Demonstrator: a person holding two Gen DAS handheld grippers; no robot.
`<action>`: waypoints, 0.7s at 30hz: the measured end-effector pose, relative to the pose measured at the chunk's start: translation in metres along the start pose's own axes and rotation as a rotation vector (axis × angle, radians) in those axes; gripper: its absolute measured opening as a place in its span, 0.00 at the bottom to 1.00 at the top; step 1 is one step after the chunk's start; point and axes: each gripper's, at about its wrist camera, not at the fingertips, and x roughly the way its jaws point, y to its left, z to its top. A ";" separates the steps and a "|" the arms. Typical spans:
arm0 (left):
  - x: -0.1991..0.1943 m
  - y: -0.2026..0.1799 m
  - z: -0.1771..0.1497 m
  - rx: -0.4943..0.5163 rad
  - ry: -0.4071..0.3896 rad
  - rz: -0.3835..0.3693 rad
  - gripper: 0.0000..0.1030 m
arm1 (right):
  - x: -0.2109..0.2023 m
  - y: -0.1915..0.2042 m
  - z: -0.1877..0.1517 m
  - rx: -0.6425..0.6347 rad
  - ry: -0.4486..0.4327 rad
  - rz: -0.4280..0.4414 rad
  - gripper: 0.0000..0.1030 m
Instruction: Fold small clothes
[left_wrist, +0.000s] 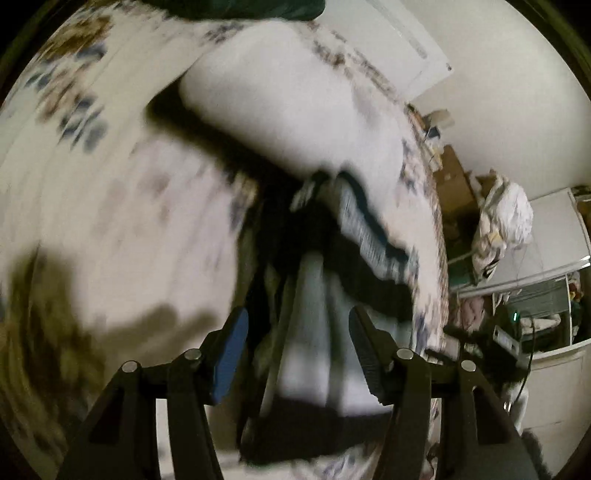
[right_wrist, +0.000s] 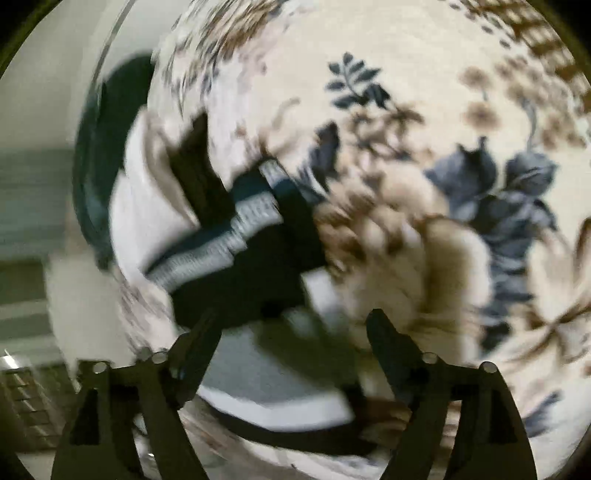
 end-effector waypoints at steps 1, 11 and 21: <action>-0.002 0.004 -0.013 -0.020 0.009 -0.008 0.53 | 0.001 -0.002 -0.004 -0.033 0.019 -0.019 0.82; 0.032 0.001 -0.142 -0.373 0.065 -0.200 0.61 | 0.025 -0.025 0.027 -0.125 0.167 0.091 0.82; 0.102 -0.019 -0.142 -0.523 -0.084 -0.316 0.67 | 0.090 -0.011 0.095 -0.180 0.315 0.142 0.90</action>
